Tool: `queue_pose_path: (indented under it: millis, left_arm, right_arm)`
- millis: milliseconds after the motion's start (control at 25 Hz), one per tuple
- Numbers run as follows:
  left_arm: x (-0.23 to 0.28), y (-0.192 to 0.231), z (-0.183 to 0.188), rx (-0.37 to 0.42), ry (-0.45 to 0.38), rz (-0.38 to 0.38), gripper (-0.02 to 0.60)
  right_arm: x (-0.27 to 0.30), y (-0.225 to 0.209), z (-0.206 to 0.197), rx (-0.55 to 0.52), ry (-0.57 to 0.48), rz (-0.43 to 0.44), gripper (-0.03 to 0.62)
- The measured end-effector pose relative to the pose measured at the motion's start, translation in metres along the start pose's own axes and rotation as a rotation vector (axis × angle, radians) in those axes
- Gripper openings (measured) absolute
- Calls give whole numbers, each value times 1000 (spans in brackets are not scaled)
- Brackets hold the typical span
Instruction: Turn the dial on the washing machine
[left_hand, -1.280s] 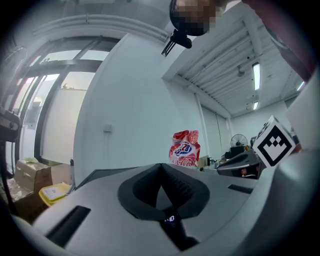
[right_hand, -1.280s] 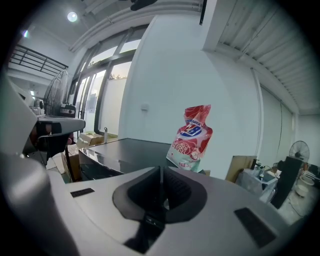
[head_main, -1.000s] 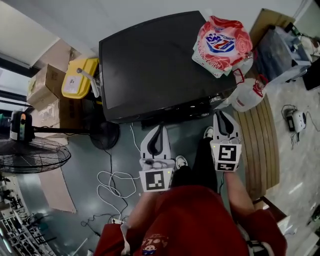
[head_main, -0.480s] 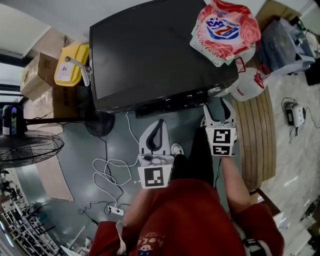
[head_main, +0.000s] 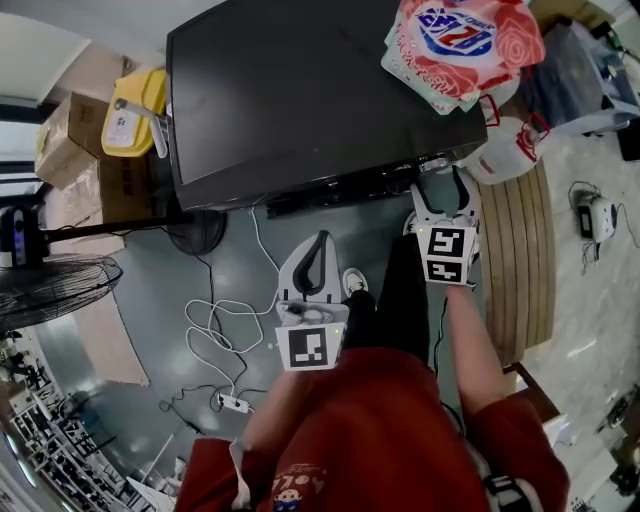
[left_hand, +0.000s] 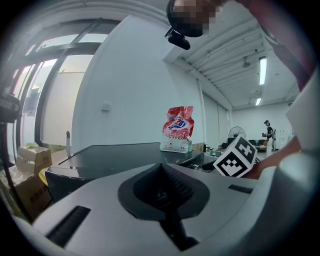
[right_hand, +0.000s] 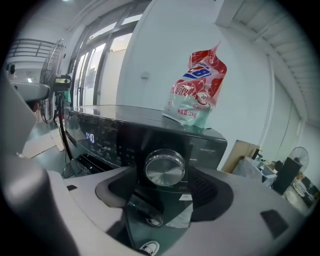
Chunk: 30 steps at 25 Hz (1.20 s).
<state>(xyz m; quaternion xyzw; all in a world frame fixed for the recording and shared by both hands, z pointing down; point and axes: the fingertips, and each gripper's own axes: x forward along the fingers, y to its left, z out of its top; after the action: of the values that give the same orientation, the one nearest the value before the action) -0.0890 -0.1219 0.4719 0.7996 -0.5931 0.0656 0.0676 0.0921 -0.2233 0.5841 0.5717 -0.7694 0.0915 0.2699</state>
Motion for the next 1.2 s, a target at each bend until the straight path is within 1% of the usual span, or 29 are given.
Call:
queue_pose_path:
  millis: [280, 480, 600, 720, 1040, 1120, 1200]
  left_arm:
    - [2, -2, -12, -10, 31, 6, 9]
    - [2, -3, -19, -12, 42, 8, 9]
    - [1, -4, -22, -17, 50, 8, 9]
    - [1, -3, -26, -24, 60, 9, 9]
    - [-2, -2, -25, -12, 55, 4, 9]
    - [-2, -1, -25, -11, 55, 4, 9]
    - [-2, 0, -25, -13, 54, 5, 9]
  right_arm:
    - [11, -1, -6, -39, 15, 9, 319]
    - [15, -2, -5, -22, 4, -11, 304]
    - [17, -4, -6, 13, -1, -25, 285]
    - [19, -4, -6, 69, -7, -8, 282]
    - [17, -4, -7, 69, -4, -6, 281]
    - [17, -4, -7, 81, -4, 6, 279]
    - [18, -4, -8, 144, -11, 45, 279]
